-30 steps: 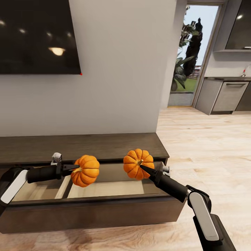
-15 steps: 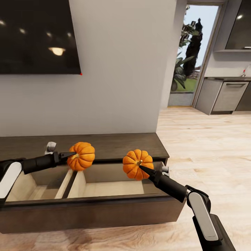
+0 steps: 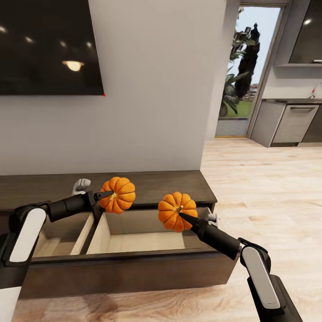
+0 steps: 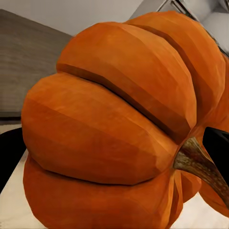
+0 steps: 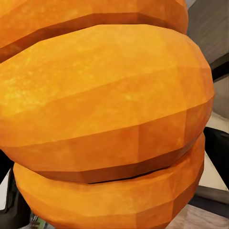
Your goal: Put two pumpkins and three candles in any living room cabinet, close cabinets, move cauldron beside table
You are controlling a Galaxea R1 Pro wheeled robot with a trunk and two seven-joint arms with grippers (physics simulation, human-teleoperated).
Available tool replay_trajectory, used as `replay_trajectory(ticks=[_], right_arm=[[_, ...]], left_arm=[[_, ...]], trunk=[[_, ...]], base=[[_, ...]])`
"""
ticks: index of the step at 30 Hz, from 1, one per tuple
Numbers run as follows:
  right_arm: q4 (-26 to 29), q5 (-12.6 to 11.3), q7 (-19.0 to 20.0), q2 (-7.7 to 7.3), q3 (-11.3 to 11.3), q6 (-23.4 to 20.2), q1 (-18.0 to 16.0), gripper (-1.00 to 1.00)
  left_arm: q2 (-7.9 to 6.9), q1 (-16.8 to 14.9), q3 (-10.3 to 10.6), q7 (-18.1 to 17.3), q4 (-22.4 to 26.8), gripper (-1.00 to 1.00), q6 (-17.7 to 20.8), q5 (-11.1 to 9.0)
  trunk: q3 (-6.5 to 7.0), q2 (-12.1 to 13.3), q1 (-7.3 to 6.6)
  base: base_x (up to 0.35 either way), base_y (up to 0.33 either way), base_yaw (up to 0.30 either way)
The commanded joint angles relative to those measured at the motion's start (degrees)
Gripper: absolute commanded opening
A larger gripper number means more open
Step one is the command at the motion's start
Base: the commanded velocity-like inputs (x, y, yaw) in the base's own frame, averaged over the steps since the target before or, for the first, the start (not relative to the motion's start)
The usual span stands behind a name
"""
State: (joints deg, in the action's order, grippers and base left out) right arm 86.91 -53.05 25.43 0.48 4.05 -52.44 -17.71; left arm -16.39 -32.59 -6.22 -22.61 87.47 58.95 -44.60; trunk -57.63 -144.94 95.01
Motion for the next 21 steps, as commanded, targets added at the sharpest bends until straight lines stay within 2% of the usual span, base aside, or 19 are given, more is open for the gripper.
replay_trajectory(ticks=[1,5,11,17,21], right_arm=[[-0.2,0.1,0.3,0.05,0.2,-0.4,0.0,-1.0],[-0.9,0.1,0.3,0.05,0.3,-0.4,0.0,-1.0],[-1.3,0.1,0.3,0.05,0.0,-0.4,0.0,-1.0],[-1.3,0.1,0.3,0.05,-0.1,-0.4,0.0,-1.0],[-1.4,0.1,0.3,0.05,-0.2,-0.4,0.0,-1.0]], left_arm=[[0.03,0.1,-0.2,-0.4,0.4,-1.0,0.2,0.3],[-0.14,0.3,-0.5,-0.3,0.8,-1.0,-1.0,0.3],[-0.55,2.9,-2.0,-0.4,1.8,-1.0,-5.6,0.3],[-0.57,3.8,-2.3,-0.4,2.5,-1.0,-6.7,0.3],[-0.6,4.0,-2.4,-0.3,2.6,-1.0,-6.9,0.3]], trunk=[[-0.05,0.0,-0.01],[-0.05,0.0,-0.01],[-0.05,0.0,-0.01],[-0.05,0.0,-0.01],[-0.05,0.0,-0.01]], base=[[0.0,0.0,0.0],[0.0,0.0,0.0],[0.0,0.0,0.0],[-0.008,0.0,0.0],[-0.2,0.0,0.0]])
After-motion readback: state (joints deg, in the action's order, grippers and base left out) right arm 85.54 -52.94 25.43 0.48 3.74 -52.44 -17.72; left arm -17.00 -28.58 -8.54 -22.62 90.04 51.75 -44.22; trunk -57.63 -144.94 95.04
